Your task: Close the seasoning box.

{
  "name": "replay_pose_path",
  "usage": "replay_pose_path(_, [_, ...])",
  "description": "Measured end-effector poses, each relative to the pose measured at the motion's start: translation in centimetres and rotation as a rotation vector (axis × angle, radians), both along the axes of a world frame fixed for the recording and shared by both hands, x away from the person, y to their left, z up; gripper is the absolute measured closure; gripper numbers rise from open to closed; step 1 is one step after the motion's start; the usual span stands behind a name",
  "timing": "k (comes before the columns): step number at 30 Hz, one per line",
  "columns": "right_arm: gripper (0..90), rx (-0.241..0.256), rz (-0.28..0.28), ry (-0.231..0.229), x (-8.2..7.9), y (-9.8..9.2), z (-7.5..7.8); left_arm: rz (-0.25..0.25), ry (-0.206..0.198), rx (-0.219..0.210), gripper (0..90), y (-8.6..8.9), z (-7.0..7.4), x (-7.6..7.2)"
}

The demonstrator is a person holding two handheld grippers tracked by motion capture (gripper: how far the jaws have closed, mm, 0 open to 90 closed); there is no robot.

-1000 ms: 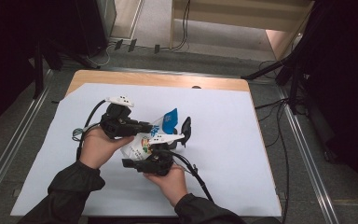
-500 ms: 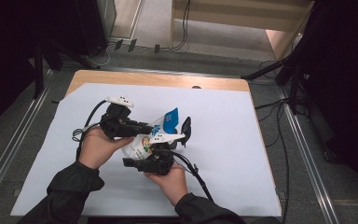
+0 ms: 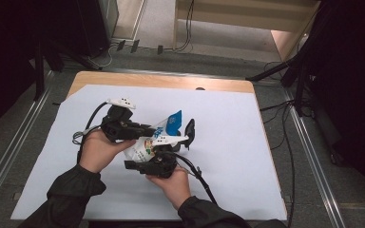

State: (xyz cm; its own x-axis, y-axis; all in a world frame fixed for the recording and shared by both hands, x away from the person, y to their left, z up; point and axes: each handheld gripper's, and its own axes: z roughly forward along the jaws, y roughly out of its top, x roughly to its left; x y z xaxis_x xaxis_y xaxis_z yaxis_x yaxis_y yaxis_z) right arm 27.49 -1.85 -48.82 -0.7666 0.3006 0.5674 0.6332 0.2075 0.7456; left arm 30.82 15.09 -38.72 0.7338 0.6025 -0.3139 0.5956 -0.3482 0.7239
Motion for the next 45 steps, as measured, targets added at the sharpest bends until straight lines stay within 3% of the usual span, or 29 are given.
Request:
replay_pose_path(10, [62.8,-0.007,-0.010,0.001,0.04,-0.01,0.00,0.015,-0.003,0.002,86.8,-0.30,0.02,-0.04])
replay_pose_path(26, [62.3,-0.002,-0.003,0.008,0.09,0.02,0.00,0.024,-0.020,0.010,86.3,-0.36,0.07,-0.10])
replay_pose_path(37, [57.8,-0.008,0.003,-0.004,0.03,0.12,-0.01,0.026,-0.026,0.008,86.3,-0.37,0.03,-0.10])
replay_pose_path(45, [60.8,-0.024,0.005,-0.024,-0.05,0.14,-0.03,0.019,-0.030,0.001,86.5,-0.41,0.01,-0.10])
